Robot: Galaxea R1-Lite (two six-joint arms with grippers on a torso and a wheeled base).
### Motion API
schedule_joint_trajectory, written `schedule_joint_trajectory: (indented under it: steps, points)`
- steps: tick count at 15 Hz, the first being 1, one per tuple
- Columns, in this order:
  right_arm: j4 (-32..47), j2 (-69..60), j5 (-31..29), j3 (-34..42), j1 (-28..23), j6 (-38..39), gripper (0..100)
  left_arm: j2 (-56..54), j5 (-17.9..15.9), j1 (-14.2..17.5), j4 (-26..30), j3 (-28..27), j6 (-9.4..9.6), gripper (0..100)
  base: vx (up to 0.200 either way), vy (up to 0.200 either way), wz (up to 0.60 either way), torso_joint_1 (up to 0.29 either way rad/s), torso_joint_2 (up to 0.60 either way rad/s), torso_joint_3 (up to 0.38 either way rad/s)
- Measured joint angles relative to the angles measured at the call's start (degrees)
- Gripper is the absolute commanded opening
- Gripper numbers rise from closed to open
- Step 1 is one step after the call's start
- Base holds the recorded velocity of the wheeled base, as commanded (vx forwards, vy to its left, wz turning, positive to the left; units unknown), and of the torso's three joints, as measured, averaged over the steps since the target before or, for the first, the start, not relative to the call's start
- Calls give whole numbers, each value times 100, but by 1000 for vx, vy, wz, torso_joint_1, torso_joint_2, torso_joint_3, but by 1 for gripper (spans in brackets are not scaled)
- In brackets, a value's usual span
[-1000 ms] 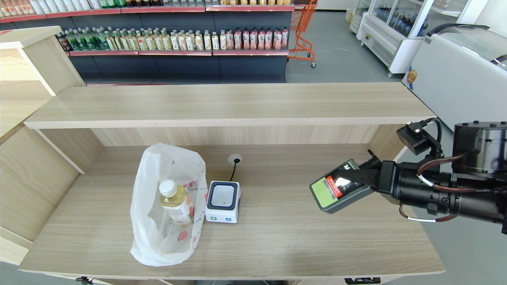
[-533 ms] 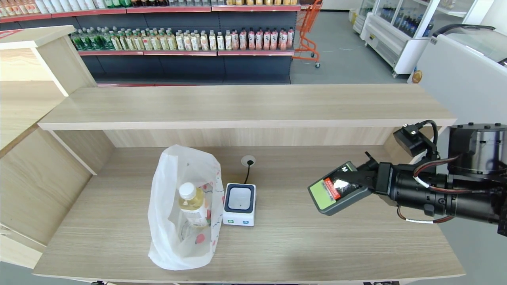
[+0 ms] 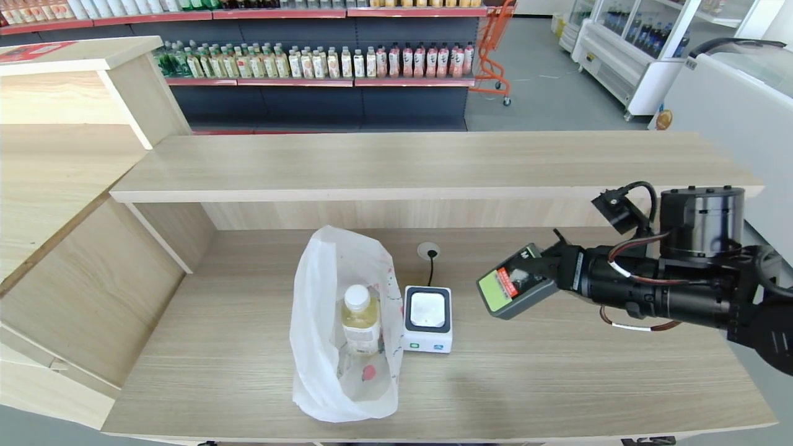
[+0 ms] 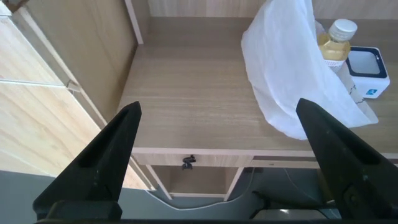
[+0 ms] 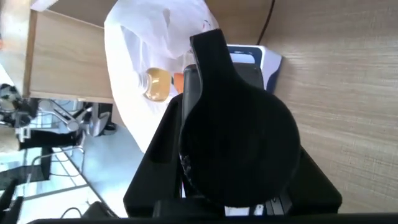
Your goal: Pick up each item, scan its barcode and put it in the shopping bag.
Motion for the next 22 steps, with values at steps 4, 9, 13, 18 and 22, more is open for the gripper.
schedule_joint_trajectory:
  steps: [4, 9, 13, 18, 22]
  points:
    - [-405, 562, -213, -41, 139, -323, 0, 0, 0, -5, 0, 0, 24, 100, 0, 0, 0, 0, 0, 0]
    - [-914, 1430, -460, -221, 321, -802, 0, 0, 2, -5, 0, 0, 20, 100, 0, 0, 0, 0, 0, 0]
    - [-1023, 2057, -477, -662, 367, -1033, 0, 0, 2, 2, 0, 0, 17, 100, 0, 0, 0, 0, 0, 0]
    - [-1084, 2610, -444, -1152, 417, -1041, 0, 0, 2, -2, 0, 0, 17, 100, 0, 0, 0, 0, 0, 0]
    - [-1124, 2957, -460, -1515, 516, -1026, 0, 0, 2, 2, 0, 0, 17, 100, 0, 0, 0, 0, 0, 0]
